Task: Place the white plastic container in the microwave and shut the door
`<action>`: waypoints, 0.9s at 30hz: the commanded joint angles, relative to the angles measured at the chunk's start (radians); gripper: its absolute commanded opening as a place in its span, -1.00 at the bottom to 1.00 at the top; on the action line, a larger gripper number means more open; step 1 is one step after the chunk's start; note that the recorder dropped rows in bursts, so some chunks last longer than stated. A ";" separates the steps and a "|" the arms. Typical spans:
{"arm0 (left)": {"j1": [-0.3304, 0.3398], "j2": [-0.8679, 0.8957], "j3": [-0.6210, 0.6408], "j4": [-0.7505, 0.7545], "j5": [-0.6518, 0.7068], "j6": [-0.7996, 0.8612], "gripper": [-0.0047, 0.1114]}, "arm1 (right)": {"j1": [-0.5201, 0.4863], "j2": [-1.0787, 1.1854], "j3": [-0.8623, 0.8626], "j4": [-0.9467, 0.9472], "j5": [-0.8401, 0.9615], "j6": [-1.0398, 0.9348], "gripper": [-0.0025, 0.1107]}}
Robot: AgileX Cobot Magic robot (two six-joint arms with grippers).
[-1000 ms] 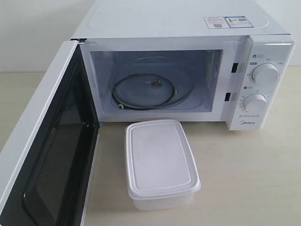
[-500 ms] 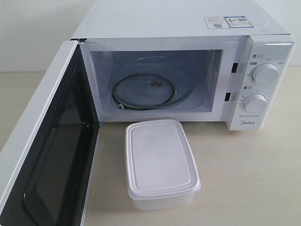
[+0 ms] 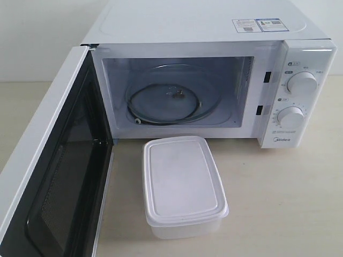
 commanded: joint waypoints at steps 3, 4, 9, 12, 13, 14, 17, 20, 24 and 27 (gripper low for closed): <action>0.000 -0.003 0.003 -0.004 -0.002 -0.005 -0.84 | -0.007 0.091 -0.070 0.031 -0.085 -0.098 -0.96; 0.000 -0.003 0.003 -0.004 -0.002 -0.005 -0.84 | -0.007 0.136 -0.091 0.031 -0.085 -0.098 -0.96; 0.000 -0.003 0.003 -0.004 -0.002 -0.005 -0.84 | -0.007 0.409 -0.163 0.027 -0.143 -0.102 -0.96; 0.000 -0.003 0.003 -0.004 -0.002 -0.005 -0.84 | -0.007 0.576 -0.176 0.027 -0.244 -0.102 -0.96; 0.000 -0.003 0.003 -0.004 -0.002 -0.005 -0.84 | -0.007 0.634 -0.176 0.027 -0.277 -0.102 -0.96; 0.000 -0.003 0.003 -0.004 -0.002 -0.005 -0.84 | -0.007 0.668 -0.176 0.029 -0.301 -0.102 -0.96; 0.000 -0.003 0.003 -0.004 -0.002 -0.005 -0.84 | -0.007 0.761 -0.176 0.031 -0.362 -0.096 -0.96; 0.000 -0.003 0.003 -0.004 -0.002 -0.005 -0.84 | -0.007 0.814 -0.176 0.031 -0.386 -0.093 -0.96; 0.000 -0.003 0.003 -0.004 -0.002 -0.005 -0.84 | -0.007 0.836 -0.176 0.031 -0.389 -0.091 -0.96; 0.000 -0.003 0.003 -0.004 -0.002 -0.005 -0.84 | -0.007 0.838 -0.176 0.031 -0.374 -0.070 -0.96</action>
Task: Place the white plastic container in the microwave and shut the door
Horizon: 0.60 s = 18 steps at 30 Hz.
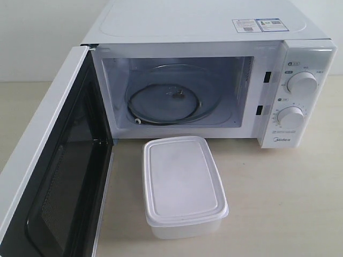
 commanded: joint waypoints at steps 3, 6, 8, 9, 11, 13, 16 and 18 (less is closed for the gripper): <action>0.000 -0.003 0.003 -0.004 -0.002 -0.005 -0.84 | -0.006 0.057 -0.007 -0.034 -0.006 0.032 -0.96; 0.000 -0.003 0.003 -0.004 -0.002 -0.005 -0.84 | -0.006 0.193 -0.007 -0.281 -0.100 0.094 -0.96; 0.000 -0.003 0.003 -0.004 -0.002 -0.005 -0.84 | -0.006 0.299 -0.007 -0.401 -0.212 0.165 -0.96; 0.000 -0.003 0.003 -0.004 -0.002 -0.005 -0.84 | -0.006 0.340 -0.007 -0.415 -0.250 0.183 -0.96; 0.000 -0.003 0.003 -0.004 -0.002 -0.005 -0.84 | -0.006 0.495 -0.007 -0.424 -0.361 0.202 -0.96; 0.000 -0.003 0.003 -0.004 -0.002 -0.005 -0.84 | -0.006 0.606 -0.007 -0.461 -0.456 0.231 -0.96; 0.000 -0.003 0.003 -0.004 -0.002 -0.005 -0.84 | -0.006 0.708 -0.007 -0.508 -0.563 0.268 -0.96; 0.000 -0.003 0.003 -0.004 -0.002 -0.005 -0.84 | -0.006 0.774 -0.007 -0.529 -0.594 0.315 -0.96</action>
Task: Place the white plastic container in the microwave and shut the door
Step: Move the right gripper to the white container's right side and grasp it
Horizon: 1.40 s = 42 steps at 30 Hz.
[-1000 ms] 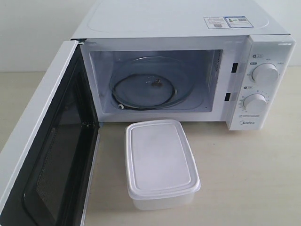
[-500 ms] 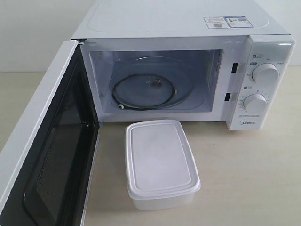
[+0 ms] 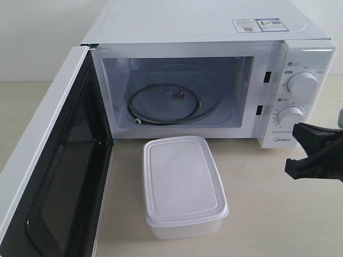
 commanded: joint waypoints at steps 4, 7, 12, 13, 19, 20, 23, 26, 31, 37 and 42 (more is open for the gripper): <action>0.000 -0.003 0.003 -0.004 -0.002 -0.005 -0.84 | -0.006 0.208 -0.018 -0.136 -0.097 0.297 -0.96; 0.000 -0.003 0.003 -0.004 -0.002 -0.005 -0.84 | -0.006 0.236 -0.044 -0.304 -0.074 0.547 -0.96; 0.000 -0.003 0.003 -0.004 -0.002 -0.005 -0.84 | -0.006 0.234 -0.194 -0.695 0.068 0.924 -0.96; 0.000 -0.003 0.003 -0.004 -0.002 -0.005 -0.84 | -0.006 0.234 -0.223 -0.755 0.093 0.993 -0.96; 0.000 -0.003 0.003 -0.004 -0.002 -0.005 -0.84 | -0.006 0.234 -0.403 -1.126 0.229 1.378 -0.96; 0.000 -0.003 0.003 -0.004 -0.002 -0.005 -0.84 | -0.006 0.234 -0.422 -1.175 0.234 1.420 -0.96; 0.000 -0.003 0.003 -0.004 -0.002 -0.005 -0.84 | -0.006 0.234 -0.458 -1.288 0.236 1.487 -0.96; 0.000 -0.003 0.003 -0.004 -0.002 -0.005 -0.84 | -0.006 0.234 -0.465 -1.306 0.273 1.503 -0.71; 0.000 -0.003 0.003 -0.004 -0.002 -0.005 -0.84 | -0.006 0.234 -0.465 -1.302 0.257 1.580 -0.03; 0.000 -0.003 0.003 -0.004 -0.002 -0.005 -0.84 | 0.007 0.279 -0.470 -1.266 0.250 1.579 -0.28; 0.000 -0.003 0.003 -0.004 -0.002 -0.005 -0.84 | 0.049 0.306 -0.470 -1.210 0.244 1.520 -0.28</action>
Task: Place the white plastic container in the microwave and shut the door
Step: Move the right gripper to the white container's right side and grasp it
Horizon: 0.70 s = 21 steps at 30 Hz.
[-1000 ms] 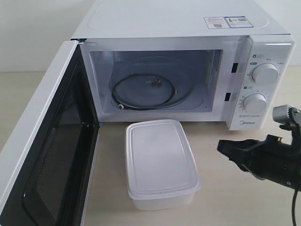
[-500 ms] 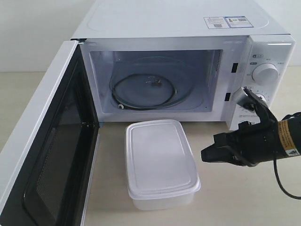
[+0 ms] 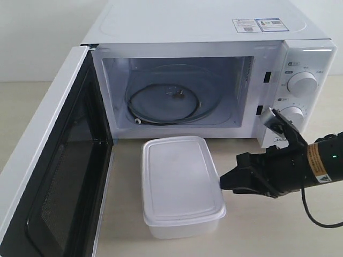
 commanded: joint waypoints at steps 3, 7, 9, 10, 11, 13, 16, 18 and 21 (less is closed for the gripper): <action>0.000 -0.003 0.003 -0.004 -0.002 -0.005 -0.84 | 0.025 0.005 -0.008 0.073 -0.029 -0.062 -0.28; 0.000 -0.003 0.003 -0.004 -0.002 -0.005 -0.84 | 0.025 0.005 -0.036 0.075 -0.029 -0.057 -0.28; 0.000 -0.003 0.003 -0.004 -0.002 -0.005 -0.84 | 0.025 0.005 -0.053 0.075 -0.037 -0.037 -0.28; 0.000 -0.003 0.003 -0.004 -0.002 -0.005 -0.84 | 0.025 0.005 -0.062 0.073 -0.043 -0.026 -0.28; 0.000 -0.003 0.003 -0.004 -0.002 -0.005 -0.84 | 0.025 0.005 -0.071 0.064 -0.050 -0.009 -0.28; 0.000 -0.003 0.003 -0.004 -0.002 -0.005 -0.84 | 0.025 0.005 -0.085 0.028 -0.053 0.033 -0.28; 0.000 -0.003 0.003 -0.004 -0.002 -0.005 -0.84 | 0.025 0.005 -0.086 -0.006 -0.041 0.068 -0.28; 0.000 -0.003 0.003 -0.004 -0.002 -0.005 -0.84 | 0.025 0.005 -0.086 -0.015 -0.038 0.070 -0.28; 0.000 -0.003 0.003 -0.004 -0.002 -0.005 -0.84 | 0.032 0.005 -0.086 -0.022 -0.043 0.093 -0.28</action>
